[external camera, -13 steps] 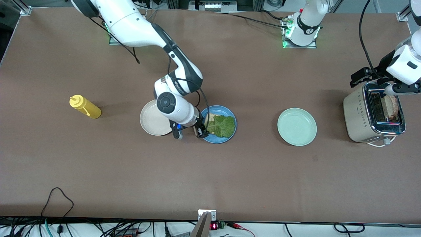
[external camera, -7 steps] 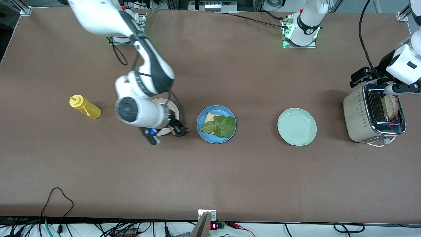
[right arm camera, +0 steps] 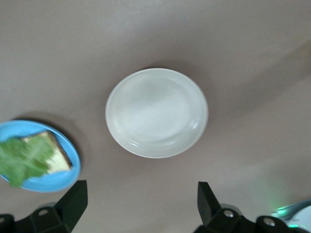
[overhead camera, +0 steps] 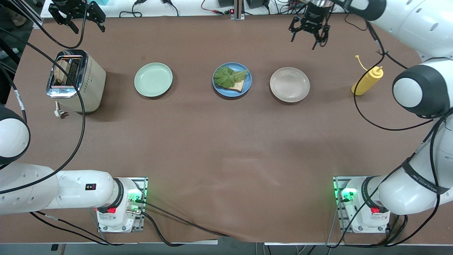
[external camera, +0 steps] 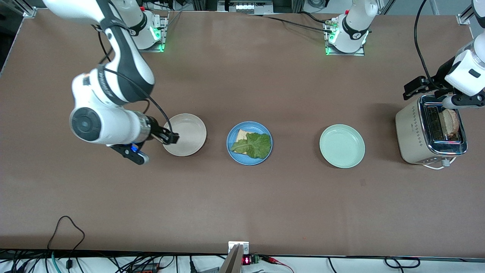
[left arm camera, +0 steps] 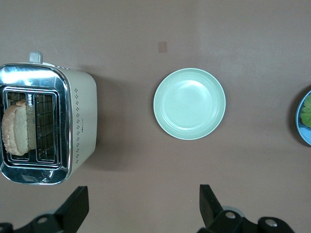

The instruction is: Make sandwich in blue plate with both arms

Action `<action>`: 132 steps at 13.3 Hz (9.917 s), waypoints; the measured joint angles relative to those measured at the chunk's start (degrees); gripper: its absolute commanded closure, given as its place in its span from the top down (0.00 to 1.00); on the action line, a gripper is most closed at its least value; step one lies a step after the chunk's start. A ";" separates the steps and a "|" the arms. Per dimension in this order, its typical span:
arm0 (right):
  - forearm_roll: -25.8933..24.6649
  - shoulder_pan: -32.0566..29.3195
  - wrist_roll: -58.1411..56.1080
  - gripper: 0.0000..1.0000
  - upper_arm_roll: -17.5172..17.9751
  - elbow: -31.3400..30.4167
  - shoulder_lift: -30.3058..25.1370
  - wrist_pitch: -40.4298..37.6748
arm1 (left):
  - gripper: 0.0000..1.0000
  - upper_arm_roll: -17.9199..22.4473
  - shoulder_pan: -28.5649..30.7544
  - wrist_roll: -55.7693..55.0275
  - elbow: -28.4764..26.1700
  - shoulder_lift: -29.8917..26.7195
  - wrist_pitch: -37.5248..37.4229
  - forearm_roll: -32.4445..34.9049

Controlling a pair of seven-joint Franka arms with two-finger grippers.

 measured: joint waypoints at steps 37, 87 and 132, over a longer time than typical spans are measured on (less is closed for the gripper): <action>32.14 -48.49 -171.71 1.00 -2.84 -48.90 -13.18 28.01 | 1.00 -1.49 -0.12 0.17 -0.01 -0.23 0.00 -0.01; -2.16 -14.05 -98.86 0.00 9.76 -38.25 -17.67 38.27 | 1.00 -0.10 -1.58 0.37 0.26 -0.42 3.12 -0.70; 21.92 -45.46 -164.02 0.00 10.95 -42.92 -14.29 29.80 | 0.90 1.72 20.22 18.73 7.94 24.16 2.82 6.67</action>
